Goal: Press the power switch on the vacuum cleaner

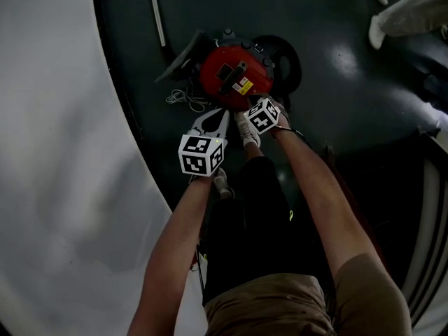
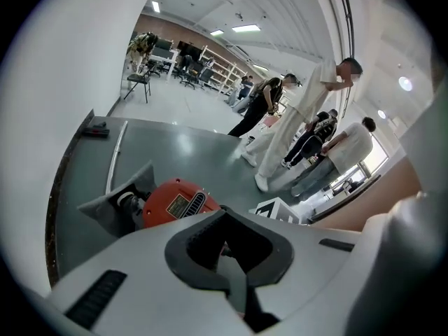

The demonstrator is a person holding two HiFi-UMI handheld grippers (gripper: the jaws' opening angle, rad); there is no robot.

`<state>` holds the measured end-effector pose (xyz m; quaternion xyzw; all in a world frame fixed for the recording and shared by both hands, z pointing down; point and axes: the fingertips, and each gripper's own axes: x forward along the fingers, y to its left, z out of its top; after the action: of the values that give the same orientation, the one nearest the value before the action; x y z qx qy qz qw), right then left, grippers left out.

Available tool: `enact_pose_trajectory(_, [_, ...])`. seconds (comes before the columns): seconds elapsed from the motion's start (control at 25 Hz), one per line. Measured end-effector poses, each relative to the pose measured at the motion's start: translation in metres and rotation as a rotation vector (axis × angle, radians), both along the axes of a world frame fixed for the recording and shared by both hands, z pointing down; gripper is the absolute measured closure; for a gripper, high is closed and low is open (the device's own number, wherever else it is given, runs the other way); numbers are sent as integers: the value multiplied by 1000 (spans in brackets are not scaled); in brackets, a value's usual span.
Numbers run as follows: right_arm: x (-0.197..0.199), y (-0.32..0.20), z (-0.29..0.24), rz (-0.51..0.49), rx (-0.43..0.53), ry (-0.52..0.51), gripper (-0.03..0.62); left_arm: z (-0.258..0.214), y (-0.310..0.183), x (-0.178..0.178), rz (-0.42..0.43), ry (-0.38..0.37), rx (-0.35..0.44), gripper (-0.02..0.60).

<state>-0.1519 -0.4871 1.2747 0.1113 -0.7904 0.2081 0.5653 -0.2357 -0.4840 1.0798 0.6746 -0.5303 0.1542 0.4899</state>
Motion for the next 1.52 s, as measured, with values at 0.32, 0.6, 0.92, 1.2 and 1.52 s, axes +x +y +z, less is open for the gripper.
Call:
enact_pose_trajectory(0.32, [-5, 4, -1, 26, -14, 52, 583, -6, 15, 5, -22, 21, 23, 577])
enact_pose_trajectory(0.6, [-6, -15, -142, 299, 130, -287, 573, -104, 34, -19, -5, 17, 246, 577])
enact_pose_trajectory(0.92, [8, 117, -396, 367, 225, -508, 479, -309, 163, -25, 16, 39, 428, 575])
enact_pose_trajectory(1.2, [-8, 198, -619, 338, 359, -728, 479, -465, 281, -19, 116, 12, 594, 575])
enact_pose_trajectory(1.52, [30, 298, -762, 339, 388, -815, 482, -584, 359, 11, 176, -3, 791, 575])
